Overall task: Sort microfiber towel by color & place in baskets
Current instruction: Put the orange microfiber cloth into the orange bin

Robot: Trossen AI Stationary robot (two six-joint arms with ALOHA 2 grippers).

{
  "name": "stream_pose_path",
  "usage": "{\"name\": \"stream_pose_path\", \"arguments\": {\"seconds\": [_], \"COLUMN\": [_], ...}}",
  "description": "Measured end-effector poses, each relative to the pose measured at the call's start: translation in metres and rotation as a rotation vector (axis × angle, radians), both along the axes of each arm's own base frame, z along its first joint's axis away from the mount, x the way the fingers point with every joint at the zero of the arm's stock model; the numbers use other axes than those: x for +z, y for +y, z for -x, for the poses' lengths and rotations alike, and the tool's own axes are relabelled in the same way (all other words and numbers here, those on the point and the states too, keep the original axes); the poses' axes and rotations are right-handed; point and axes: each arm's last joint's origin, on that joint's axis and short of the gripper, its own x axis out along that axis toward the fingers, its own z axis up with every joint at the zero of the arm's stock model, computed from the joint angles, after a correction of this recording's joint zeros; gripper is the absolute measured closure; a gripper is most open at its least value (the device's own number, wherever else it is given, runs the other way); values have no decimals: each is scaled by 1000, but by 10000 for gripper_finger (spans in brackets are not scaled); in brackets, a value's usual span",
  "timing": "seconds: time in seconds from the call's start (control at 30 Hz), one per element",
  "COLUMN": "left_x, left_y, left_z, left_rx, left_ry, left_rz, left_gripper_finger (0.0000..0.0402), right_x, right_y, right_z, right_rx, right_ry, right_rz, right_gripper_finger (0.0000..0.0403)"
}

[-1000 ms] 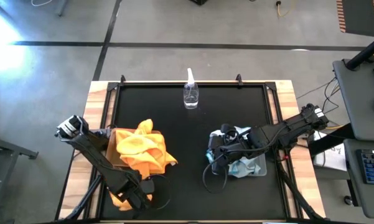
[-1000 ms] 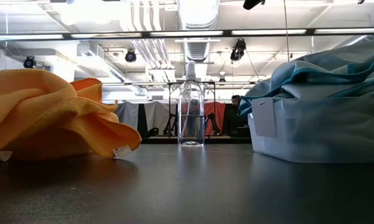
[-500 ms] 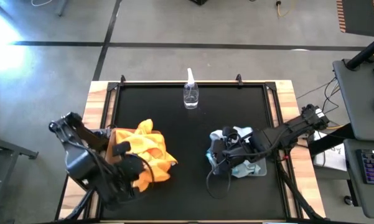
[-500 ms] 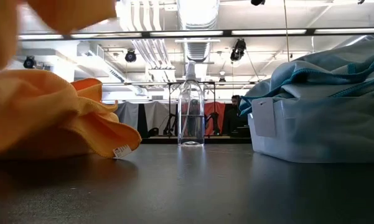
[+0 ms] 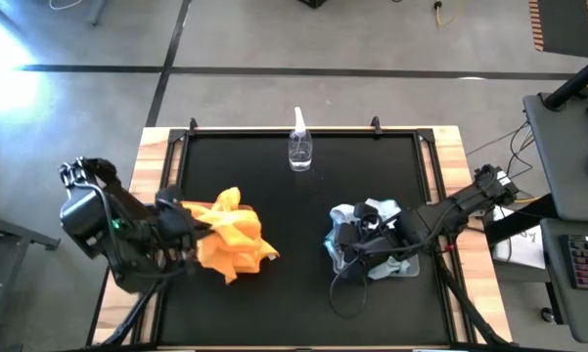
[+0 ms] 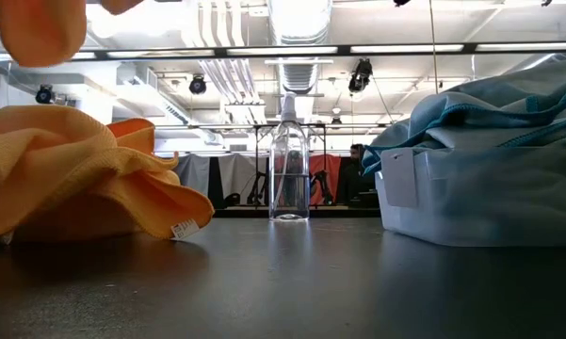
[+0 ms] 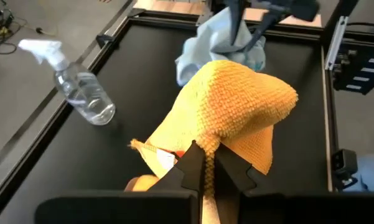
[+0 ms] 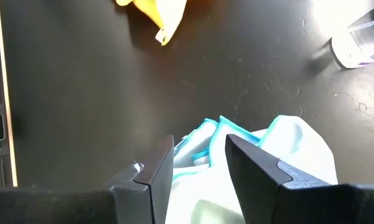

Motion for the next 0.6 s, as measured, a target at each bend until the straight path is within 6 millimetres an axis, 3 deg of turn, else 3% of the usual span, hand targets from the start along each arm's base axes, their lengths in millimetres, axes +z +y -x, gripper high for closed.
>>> {"name": "stream_pose_path", "arguments": {"seconds": [0.23,0.6], "left_x": [-22,-100], "left_y": [34,69], "left_z": [32,73], "left_rx": [64,211], "left_ry": [17,248], "left_rz": [66,305], "left_gripper_finger": [400,400], "right_x": [0,0], "right_y": [1,1], "right_z": [1,1], "right_rx": [-16,-40], "right_ry": [-2,-5], "right_rz": [-12,-26], "right_gripper_finger": [261,261]}}
